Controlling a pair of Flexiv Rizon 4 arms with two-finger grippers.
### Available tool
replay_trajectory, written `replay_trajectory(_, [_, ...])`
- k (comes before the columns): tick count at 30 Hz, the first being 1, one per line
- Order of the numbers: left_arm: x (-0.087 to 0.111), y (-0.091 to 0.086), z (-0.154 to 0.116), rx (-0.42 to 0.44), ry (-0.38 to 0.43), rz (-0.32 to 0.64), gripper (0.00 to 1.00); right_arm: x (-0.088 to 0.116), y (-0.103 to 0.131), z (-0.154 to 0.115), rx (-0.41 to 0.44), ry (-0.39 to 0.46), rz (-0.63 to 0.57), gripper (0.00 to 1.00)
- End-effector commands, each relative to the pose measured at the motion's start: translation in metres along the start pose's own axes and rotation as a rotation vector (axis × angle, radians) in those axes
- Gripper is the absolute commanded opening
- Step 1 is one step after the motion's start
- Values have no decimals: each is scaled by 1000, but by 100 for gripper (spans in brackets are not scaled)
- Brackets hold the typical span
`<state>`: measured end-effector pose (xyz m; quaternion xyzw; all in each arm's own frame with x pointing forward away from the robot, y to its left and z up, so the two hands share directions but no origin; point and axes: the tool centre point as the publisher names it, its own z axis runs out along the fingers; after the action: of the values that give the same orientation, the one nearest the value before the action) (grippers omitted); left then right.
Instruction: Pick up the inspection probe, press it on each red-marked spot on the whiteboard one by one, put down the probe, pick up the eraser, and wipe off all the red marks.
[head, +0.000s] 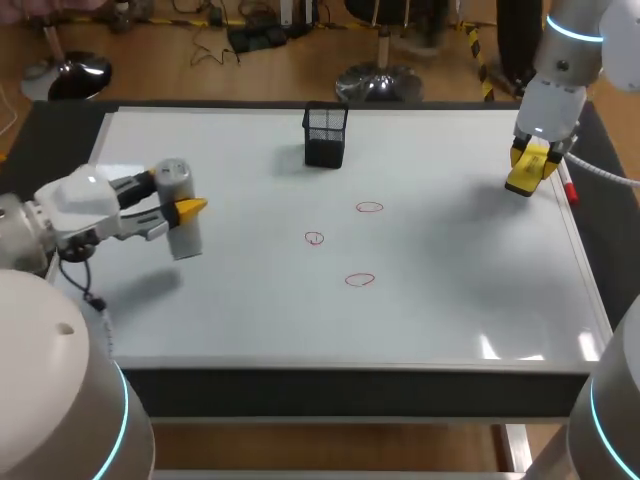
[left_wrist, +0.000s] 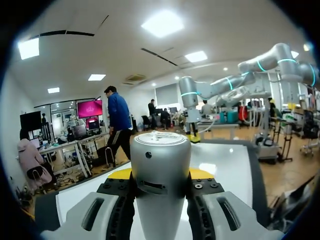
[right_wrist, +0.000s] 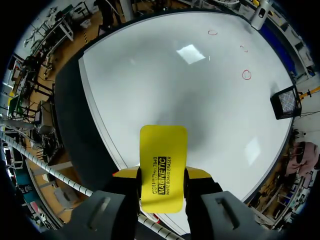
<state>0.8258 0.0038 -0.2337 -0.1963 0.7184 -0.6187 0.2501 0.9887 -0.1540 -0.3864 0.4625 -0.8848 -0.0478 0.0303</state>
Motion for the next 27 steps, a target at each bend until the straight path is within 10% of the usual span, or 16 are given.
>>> replay_trajectory(1, [-6, 0, -33, 7, 7, 0, 0, 1, 0, -1, 2, 2, -2, 0])
replay_trajectory(27, [-13, 4, -38, 17, 9, -17, 0, 1, 0, -1, 2, 2, -2, 0])
